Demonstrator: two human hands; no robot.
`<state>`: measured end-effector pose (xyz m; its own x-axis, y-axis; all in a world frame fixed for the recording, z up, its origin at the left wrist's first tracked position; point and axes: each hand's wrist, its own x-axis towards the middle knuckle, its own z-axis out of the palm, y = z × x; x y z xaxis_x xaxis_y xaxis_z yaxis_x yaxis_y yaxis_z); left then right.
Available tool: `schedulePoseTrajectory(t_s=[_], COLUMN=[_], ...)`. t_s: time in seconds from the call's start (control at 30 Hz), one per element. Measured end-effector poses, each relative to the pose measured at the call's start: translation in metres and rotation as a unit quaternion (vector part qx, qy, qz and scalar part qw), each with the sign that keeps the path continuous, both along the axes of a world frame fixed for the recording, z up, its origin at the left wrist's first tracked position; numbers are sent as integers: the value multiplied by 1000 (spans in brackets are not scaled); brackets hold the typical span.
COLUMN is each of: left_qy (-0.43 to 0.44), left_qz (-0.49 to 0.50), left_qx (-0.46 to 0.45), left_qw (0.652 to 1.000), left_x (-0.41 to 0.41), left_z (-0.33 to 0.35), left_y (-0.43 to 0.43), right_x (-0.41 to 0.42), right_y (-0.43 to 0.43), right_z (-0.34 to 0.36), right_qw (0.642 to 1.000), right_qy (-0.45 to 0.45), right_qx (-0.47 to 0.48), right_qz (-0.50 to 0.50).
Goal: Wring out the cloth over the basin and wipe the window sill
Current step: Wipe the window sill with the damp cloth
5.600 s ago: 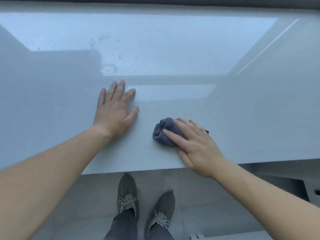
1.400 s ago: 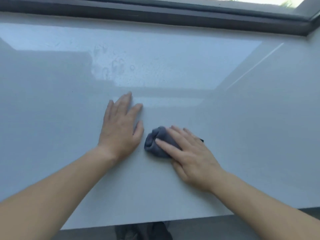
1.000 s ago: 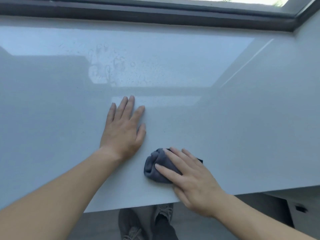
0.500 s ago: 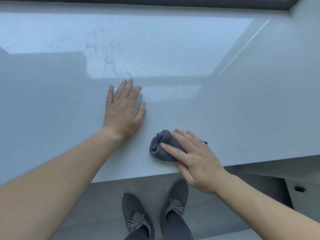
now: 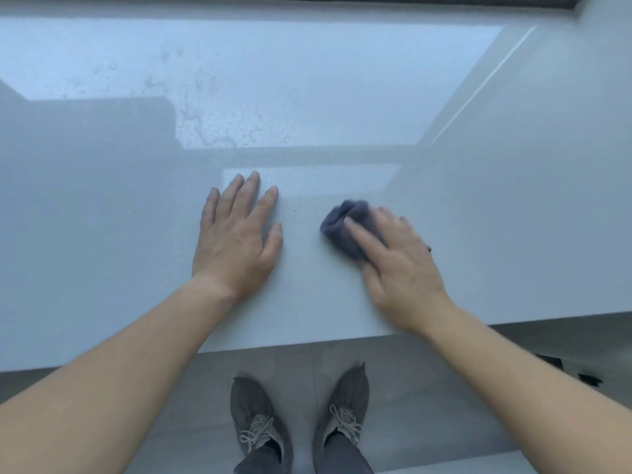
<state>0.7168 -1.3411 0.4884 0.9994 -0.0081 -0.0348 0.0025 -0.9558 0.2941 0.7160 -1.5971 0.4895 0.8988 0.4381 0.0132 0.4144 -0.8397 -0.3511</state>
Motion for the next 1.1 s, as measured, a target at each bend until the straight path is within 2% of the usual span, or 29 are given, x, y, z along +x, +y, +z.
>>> schedulePoseTrajectory(t_s=[0.07,0.1,0.17,0.27,0.33,0.37,0.43,0.5,0.53,0.6,0.7,0.77,0.83,0.9,0.97,1.0,1.03,1.1], left_qy=[1,0,-5,-27,-57,-72,-91,-83,-69,-37,-17,-22,-26,-20,-16,-17,-17,-15], left_qz=[-1,1,5,20,42,54,73,80,83,88,97,99,99,100,101,101,101,98], left_qx=[-2,-1,-2,-6,-5,-12,-38,-63,-70,-72,-32,-19,-16,-12,-9,-6,-4,1], left_qw=[1000,1000,1000,999,997,996,992,991,992,993,995,995,995,995,995,995,995,995], left_x=[0,0,0,5,16,23,39,56,63,75,78,77,77,78,78,78,78,79], left_z=[0,0,0,2,5,6,8,8,7,3,-5,-7,-6,-5,-4,-2,-1,0], left_y=[-1,-1,-2,-5,-8,-11,-19,-28,-33,-40,-43,-44,-45,-46,-46,-46,-47,-47], right_x=[8,1,-27,-49,-28,-12,28,51,48,21,-19,-4,35,87,120,122,116,93], right_y=[1,2,-2,-24,-36,-38,-38,-31,-27,-26,-42,-52,-49,-39,-26,-21,-19,-29], right_z=[0,0,3,7,7,3,-3,-5,-6,-3,6,7,0,-5,-5,-6,-6,-7], right_qw=[999,999,998,976,966,970,988,999,1000,997,971,960,972,992,1000,1000,1000,996], right_qy=[3,-4,-10,-4,-9,-12,-14,-6,-8,-17,-3,-2,-10,-28,-7,-4,-7,-15], right_qx=[3,3,-8,-34,-44,-48,-33,-19,-22,-21,-35,-34,-26,-8,-4,-5,-4,-13], right_qz=[-50,-38,55,213,253,240,150,40,15,68,236,278,232,123,15,-7,1,89])
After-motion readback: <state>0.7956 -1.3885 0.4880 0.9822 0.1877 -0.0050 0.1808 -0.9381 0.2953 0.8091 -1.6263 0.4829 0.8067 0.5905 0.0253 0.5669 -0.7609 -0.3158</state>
